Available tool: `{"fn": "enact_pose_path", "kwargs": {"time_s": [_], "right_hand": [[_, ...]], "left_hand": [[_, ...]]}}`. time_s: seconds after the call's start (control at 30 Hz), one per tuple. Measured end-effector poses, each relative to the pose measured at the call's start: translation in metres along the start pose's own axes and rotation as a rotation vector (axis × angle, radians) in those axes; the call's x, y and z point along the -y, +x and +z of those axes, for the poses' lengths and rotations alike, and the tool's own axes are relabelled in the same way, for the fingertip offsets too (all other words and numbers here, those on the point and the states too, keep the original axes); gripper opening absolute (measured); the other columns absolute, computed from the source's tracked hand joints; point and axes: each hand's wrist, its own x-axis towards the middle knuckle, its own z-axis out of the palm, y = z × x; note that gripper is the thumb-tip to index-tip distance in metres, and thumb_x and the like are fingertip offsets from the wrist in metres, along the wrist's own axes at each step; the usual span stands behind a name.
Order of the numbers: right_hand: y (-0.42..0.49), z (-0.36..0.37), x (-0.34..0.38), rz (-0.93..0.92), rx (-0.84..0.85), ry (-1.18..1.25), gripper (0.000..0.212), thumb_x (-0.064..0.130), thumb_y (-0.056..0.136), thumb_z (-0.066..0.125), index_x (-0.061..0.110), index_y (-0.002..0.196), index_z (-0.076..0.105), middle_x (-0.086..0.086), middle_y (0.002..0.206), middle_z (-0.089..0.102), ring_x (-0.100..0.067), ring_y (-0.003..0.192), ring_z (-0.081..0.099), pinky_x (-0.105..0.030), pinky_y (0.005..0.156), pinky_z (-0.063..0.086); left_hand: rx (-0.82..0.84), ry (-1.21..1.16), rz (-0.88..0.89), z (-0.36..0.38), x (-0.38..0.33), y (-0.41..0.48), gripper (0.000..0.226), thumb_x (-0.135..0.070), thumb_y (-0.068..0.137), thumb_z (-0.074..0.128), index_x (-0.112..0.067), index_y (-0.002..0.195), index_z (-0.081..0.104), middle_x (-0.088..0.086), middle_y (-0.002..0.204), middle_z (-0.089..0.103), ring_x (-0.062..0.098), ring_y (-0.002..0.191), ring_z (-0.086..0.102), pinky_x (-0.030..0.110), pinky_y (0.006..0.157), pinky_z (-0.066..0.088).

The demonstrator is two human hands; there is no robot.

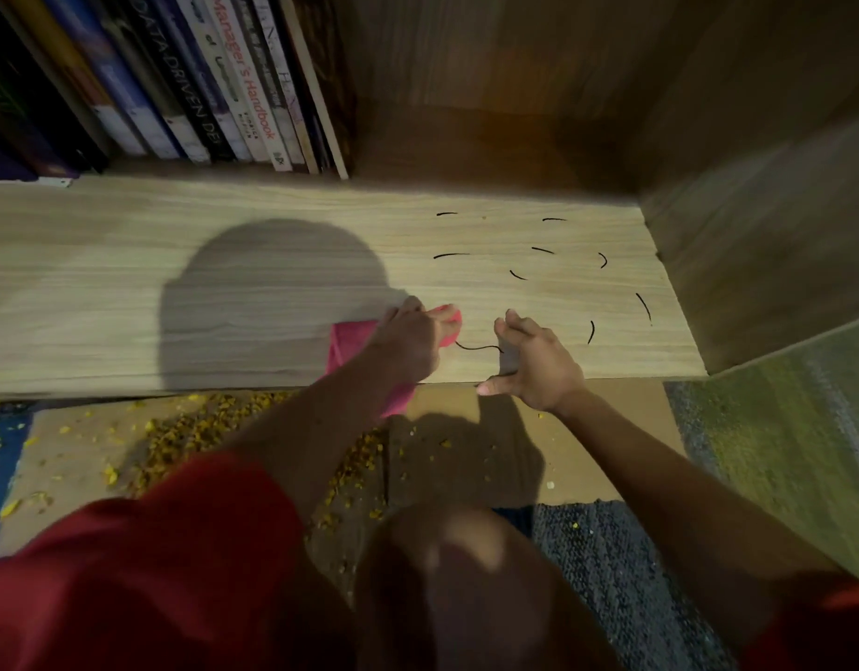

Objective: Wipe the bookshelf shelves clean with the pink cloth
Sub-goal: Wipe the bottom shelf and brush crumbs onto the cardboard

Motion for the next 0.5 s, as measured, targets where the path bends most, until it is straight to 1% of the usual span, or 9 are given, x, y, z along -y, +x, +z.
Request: {"fn": "enact_pose_path", "kwargs": {"time_s": [0.07, 0.1, 0.13, 0.2, 0.23, 0.3, 0.37, 0.43, 0.5], "right_hand": [[-0.003, -0.003, 0.002, -0.024, -0.004, -0.047, 0.098, 0.041, 0.070, 0.077, 0.018, 0.148, 0.023, 0.000, 0.157, 0.015, -0.024, 0.141, 0.018, -0.038, 0.114, 0.024], [-0.004, -0.003, 0.003, -0.028, -0.013, -0.057, 0.097, 0.042, 0.070, 0.077, 0.018, 0.148, 0.024, -0.001, 0.156, 0.016, -0.024, 0.141, 0.019, -0.038, 0.114, 0.023], [-0.004, -0.005, 0.002, -0.044, -0.014, -0.064, 0.096, 0.043, 0.071, 0.076, 0.017, 0.148, 0.024, -0.001, 0.156, 0.017, -0.024, 0.140, 0.019, -0.039, 0.114, 0.023], [-0.006, -0.004, 0.000, -0.072, -0.016, -0.083, 0.095, 0.045, 0.072, 0.074, 0.016, 0.148, 0.023, -0.003, 0.157, 0.016, -0.024, 0.141, 0.018, -0.040, 0.115, 0.021], [-0.007, -0.004, -0.001, -0.094, -0.007, -0.100, 0.094, 0.046, 0.074, 0.072, 0.016, 0.148, 0.022, -0.003, 0.157, 0.014, -0.024, 0.142, 0.016, -0.041, 0.115, 0.020], [-0.004, -0.005, -0.002, -0.103, 0.010, -0.123, 0.091, 0.046, 0.076, 0.070, 0.018, 0.148, 0.022, -0.001, 0.157, 0.013, -0.023, 0.142, 0.015, -0.040, 0.115, 0.020], [-0.001, -0.007, -0.001, -0.083, 0.034, -0.118, 0.093, 0.048, 0.074, 0.071, 0.019, 0.148, 0.023, 0.000, 0.157, 0.014, -0.024, 0.141, 0.016, -0.038, 0.113, 0.025], [0.000, -0.007, 0.001, -0.062, 0.052, -0.083, 0.095, 0.049, 0.072, 0.073, 0.020, 0.148, 0.024, 0.001, 0.156, 0.014, -0.025, 0.140, 0.016, -0.037, 0.112, 0.027], [-0.002, -0.007, 0.002, -0.053, 0.057, -0.070, 0.096, 0.047, 0.072, 0.073, 0.019, 0.148, 0.023, 0.000, 0.156, 0.014, -0.026, 0.140, 0.016, -0.036, 0.113, 0.025]], "left_hand": [[0.008, 0.032, -0.104, -0.004, -0.008, 0.001, 0.051, 0.004, 0.089, 0.044, -0.005, 0.138, 0.041, 0.009, 0.145, 0.036, 0.025, 0.120, 0.037, 0.035, 0.104, 0.029], [0.010, 0.068, -0.079, -0.007, -0.009, -0.002, 0.046, 0.001, 0.090, 0.045, -0.006, 0.135, 0.045, 0.009, 0.141, 0.038, 0.026, 0.121, 0.037, 0.035, 0.103, 0.031], [0.012, 0.087, -0.017, -0.008, -0.011, -0.006, 0.043, -0.003, 0.092, 0.044, -0.010, 0.134, 0.046, 0.007, 0.139, 0.039, 0.025, 0.122, 0.037, 0.036, 0.102, 0.031], [0.078, 0.155, 0.145, -0.007, -0.008, -0.008, 0.043, -0.016, 0.095, 0.042, -0.021, 0.137, 0.042, -0.003, 0.144, 0.039, 0.023, 0.124, 0.034, 0.036, 0.100, 0.031], [0.140, 0.204, 0.171, -0.009, -0.004, -0.008, 0.043, -0.022, 0.096, 0.041, -0.026, 0.139, 0.041, -0.007, 0.146, 0.036, 0.022, 0.126, 0.032, 0.035, 0.101, 0.030], [0.227, 0.201, 0.111, -0.015, 0.002, 0.001, 0.043, -0.027, 0.096, 0.041, -0.031, 0.139, 0.041, -0.006, 0.149, 0.033, 0.023, 0.128, 0.031, 0.034, 0.101, 0.028], [0.219, 0.155, 0.059, -0.020, -0.002, 0.005, 0.040, -0.018, 0.095, 0.044, -0.025, 0.134, 0.047, 0.000, 0.147, 0.035, 0.024, 0.125, 0.035, 0.033, 0.095, 0.032], [0.173, 0.154, 0.082, -0.019, -0.006, 0.004, 0.033, -0.007, 0.092, 0.046, -0.018, 0.123, 0.052, -0.001, 0.142, 0.040, 0.023, 0.119, 0.038, 0.031, 0.086, 0.033], [0.183, 0.090, 0.105, -0.016, -0.005, 0.002, 0.030, -0.002, 0.088, 0.049, -0.018, 0.112, 0.056, -0.001, 0.129, 0.050, 0.021, 0.108, 0.044, 0.031, 0.082, 0.036]]}}
